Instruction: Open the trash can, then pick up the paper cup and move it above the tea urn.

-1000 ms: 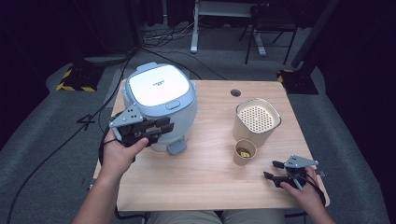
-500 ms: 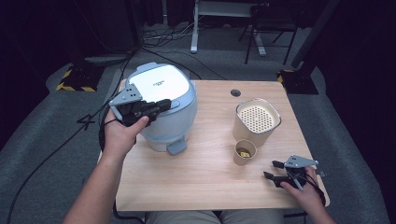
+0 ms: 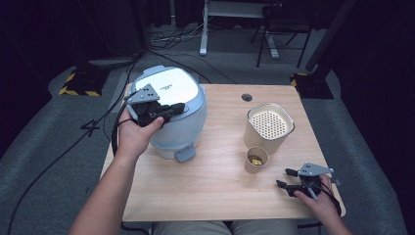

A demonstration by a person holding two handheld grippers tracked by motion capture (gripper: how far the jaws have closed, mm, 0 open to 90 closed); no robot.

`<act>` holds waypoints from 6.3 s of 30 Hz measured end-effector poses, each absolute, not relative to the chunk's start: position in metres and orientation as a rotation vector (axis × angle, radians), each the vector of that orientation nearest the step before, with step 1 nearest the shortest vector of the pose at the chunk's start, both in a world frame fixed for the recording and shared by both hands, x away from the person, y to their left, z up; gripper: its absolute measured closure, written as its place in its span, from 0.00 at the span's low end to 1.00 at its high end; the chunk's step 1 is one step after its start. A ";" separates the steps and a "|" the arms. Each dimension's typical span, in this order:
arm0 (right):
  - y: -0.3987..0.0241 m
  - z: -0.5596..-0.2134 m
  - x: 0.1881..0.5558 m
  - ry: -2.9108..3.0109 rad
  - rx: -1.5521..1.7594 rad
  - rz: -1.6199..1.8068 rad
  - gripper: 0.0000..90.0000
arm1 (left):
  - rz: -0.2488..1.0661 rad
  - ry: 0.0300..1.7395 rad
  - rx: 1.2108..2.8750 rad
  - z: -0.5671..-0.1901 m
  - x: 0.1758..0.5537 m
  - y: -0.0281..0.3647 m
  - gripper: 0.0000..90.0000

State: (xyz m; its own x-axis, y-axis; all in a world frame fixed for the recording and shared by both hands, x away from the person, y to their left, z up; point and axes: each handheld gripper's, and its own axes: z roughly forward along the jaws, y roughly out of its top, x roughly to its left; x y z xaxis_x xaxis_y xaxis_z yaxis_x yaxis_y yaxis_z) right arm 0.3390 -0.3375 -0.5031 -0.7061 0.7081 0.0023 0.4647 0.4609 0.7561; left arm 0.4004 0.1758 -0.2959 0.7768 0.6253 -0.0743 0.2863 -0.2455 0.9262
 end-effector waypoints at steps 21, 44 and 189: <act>-0.337 -0.503 0.339 2.402 0.997 1.098 0.40 | 0.380 0.705 1.866 -0.296 0.398 0.173 1.00; -0.338 -0.503 0.339 2.402 0.997 1.098 0.40 | 0.362 0.519 1.867 -0.301 0.348 0.159 0.44; -0.310 -0.347 0.486 2.230 0.914 1.174 0.33 | 0.320 0.841 2.227 -0.503 0.341 0.172 0.33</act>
State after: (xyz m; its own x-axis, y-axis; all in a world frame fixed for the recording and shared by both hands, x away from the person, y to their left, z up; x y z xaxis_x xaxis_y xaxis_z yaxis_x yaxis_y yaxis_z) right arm 0.4862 -0.3096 -0.3472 -0.6753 0.7324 -0.0869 0.3428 0.4160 0.8423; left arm 0.3409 0.1715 -0.5029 0.7559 0.6543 -0.0216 0.4750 -0.5255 0.7058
